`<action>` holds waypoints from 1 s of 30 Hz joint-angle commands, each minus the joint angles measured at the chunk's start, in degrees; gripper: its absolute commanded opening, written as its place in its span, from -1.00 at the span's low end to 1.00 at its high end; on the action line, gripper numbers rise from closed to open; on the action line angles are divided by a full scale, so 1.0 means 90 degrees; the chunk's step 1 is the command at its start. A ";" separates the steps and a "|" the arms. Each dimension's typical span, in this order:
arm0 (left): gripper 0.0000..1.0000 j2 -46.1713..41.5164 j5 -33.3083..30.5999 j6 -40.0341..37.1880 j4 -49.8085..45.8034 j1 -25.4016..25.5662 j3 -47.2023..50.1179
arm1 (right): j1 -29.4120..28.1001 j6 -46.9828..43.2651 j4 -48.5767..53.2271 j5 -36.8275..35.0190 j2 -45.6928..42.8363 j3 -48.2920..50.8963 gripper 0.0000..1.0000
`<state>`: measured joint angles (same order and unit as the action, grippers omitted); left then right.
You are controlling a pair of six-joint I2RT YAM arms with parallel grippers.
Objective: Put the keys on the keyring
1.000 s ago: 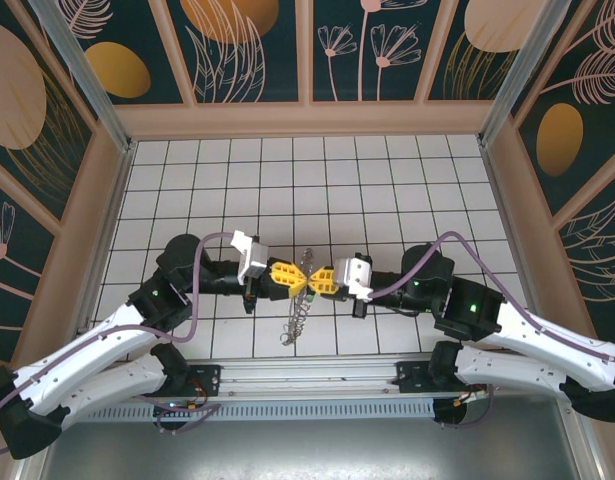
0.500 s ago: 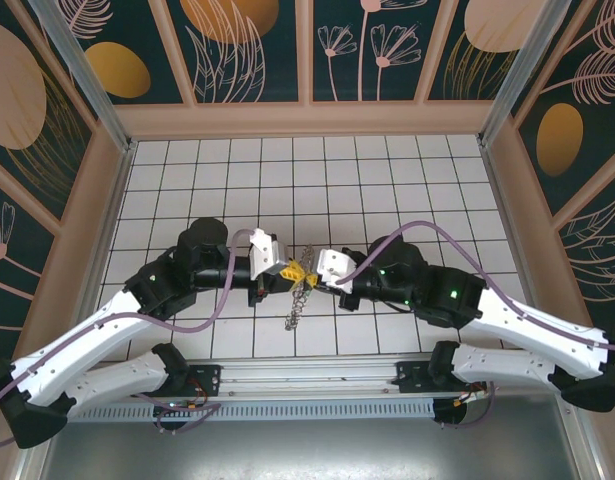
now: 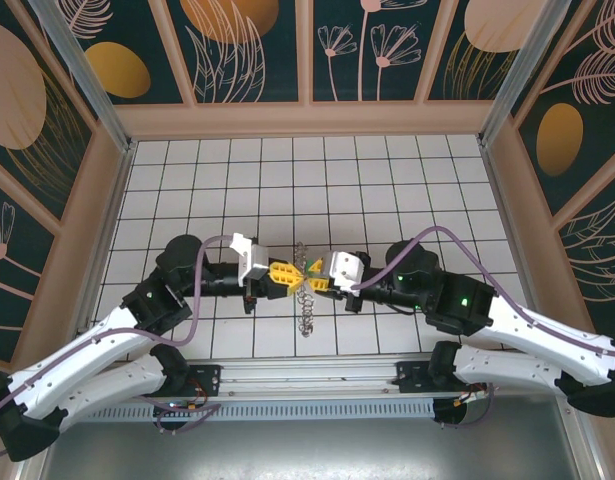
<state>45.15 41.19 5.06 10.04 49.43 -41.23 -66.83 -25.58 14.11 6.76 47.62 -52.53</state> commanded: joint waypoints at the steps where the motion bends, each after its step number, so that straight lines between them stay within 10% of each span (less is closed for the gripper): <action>1: -1.00 -0.0187 0.0739 0.0690 0.1570 0.0077 0.0030 | 0.0061 0.0068 -0.0269 -0.0139 -0.0010 0.0173 -0.68; 14: -1.00 -0.0133 0.0781 0.0701 0.1626 0.0076 -0.0011 | 0.0062 -0.0017 -0.0482 0.0108 -0.0369 0.0388 -1.00; 30: -1.00 -0.0319 0.0467 0.0611 0.1583 0.0075 0.0108 | -0.0498 -0.0286 -0.0352 -0.0778 -0.0347 0.0545 -0.78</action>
<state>43.81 43.72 12.01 20.64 49.50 -38.57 -70.94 -27.81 9.74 5.39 45.17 -48.99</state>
